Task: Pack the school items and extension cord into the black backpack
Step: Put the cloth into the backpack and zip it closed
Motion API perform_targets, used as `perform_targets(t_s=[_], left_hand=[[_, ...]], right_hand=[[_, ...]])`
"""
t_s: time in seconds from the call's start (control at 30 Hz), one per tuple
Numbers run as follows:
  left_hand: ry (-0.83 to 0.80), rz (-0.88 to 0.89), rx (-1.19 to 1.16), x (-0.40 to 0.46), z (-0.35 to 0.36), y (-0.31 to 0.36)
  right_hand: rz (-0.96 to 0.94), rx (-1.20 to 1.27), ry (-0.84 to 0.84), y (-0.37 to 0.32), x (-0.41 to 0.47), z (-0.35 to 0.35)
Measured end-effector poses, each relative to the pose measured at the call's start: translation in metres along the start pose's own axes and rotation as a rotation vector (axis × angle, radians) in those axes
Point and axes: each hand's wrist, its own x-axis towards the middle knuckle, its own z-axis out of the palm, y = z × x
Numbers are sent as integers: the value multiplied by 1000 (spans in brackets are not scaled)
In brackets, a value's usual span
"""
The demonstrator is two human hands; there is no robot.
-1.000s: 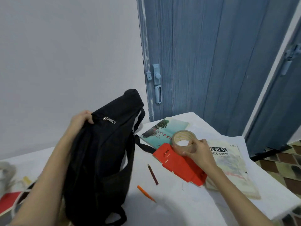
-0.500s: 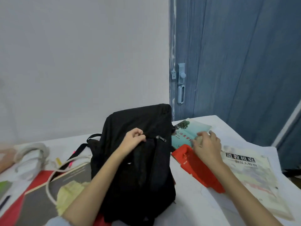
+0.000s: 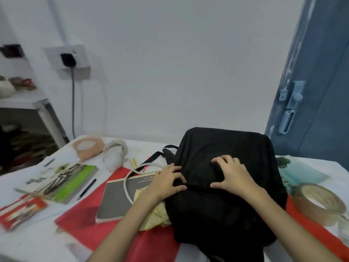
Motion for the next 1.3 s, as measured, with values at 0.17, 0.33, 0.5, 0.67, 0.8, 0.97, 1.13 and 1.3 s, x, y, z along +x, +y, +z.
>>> perform_targets(t_s=[0.17,0.33,0.5,0.67,0.8,0.97,1.13,1.3], left_hand=[[58,4,-12,-2,3,-4],[222,15,-391,-11,-12,-23],[525,-135,-485,-41,-53,-107],[718,-527,-402,-70,-83,-226],[652,-838,-473,-73,-104,-305],[457,-957,-442,-39,-116,-355],[399,-1087,-433,5,-112,-366],[529,-1230,-700,33,-119,-371]], right_hand=[[79,-40,102,-5,26,23],[144,59,216,-21,41,27],[-17,418,44,-68,67,23],[-175,544,96,-166,97,35],[-223,465,42,-245,128,67],[-124,334,-9,-318,161,103],[-39,285,42,-345,183,131],[37,442,133,-345,185,141]])
